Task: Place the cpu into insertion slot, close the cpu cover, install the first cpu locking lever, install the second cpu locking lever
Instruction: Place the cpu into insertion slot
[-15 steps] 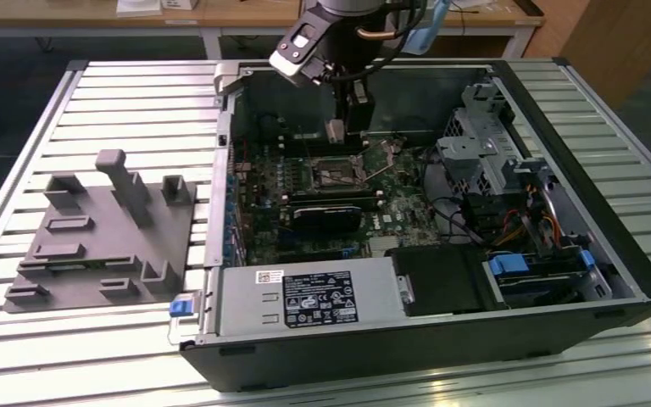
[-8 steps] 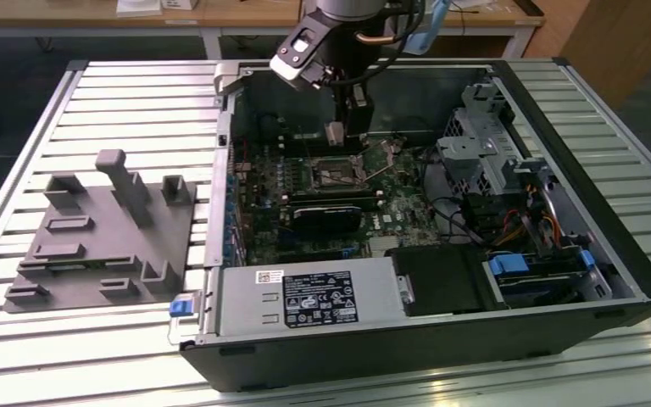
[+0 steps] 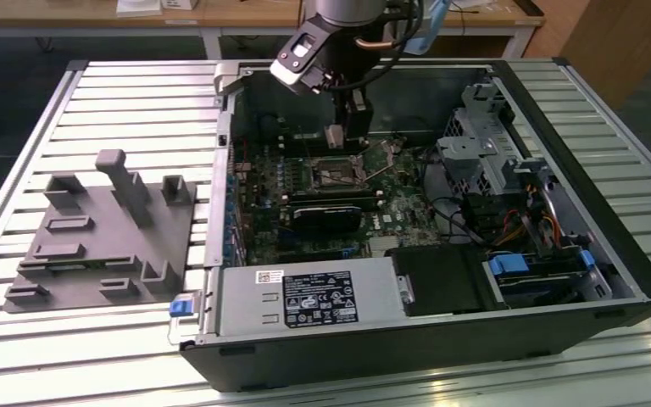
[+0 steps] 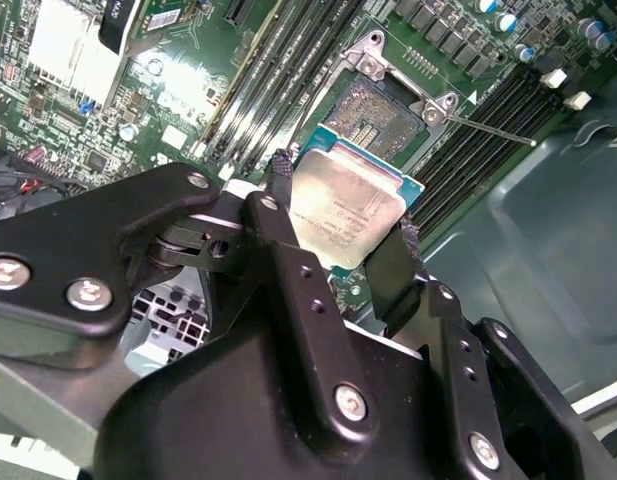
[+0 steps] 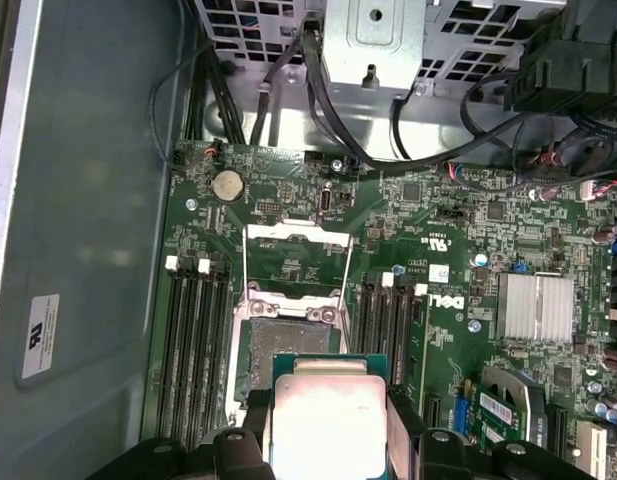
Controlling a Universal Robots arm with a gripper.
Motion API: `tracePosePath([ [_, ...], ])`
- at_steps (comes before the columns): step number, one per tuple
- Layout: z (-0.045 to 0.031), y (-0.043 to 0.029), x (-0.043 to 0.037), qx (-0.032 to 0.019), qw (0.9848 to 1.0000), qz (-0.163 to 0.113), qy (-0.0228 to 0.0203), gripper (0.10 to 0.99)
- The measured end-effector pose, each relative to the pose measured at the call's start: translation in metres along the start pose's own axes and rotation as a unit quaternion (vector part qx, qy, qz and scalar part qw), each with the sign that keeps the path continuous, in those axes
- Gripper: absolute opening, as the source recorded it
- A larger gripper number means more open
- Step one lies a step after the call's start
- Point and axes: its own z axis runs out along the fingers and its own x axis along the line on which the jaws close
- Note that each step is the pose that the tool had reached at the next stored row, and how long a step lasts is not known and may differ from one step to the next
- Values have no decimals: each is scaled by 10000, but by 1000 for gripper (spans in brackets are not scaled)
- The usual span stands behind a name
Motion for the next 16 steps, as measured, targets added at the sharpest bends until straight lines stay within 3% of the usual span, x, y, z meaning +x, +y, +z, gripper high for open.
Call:
tracePosePath([
  [7,34,-3,0,0,10000,23,-2,537],
  [11,57,-5,1,1,9998,185,-15,537],
  [16,107,-8,16,0,10000,78,-8,537],
])
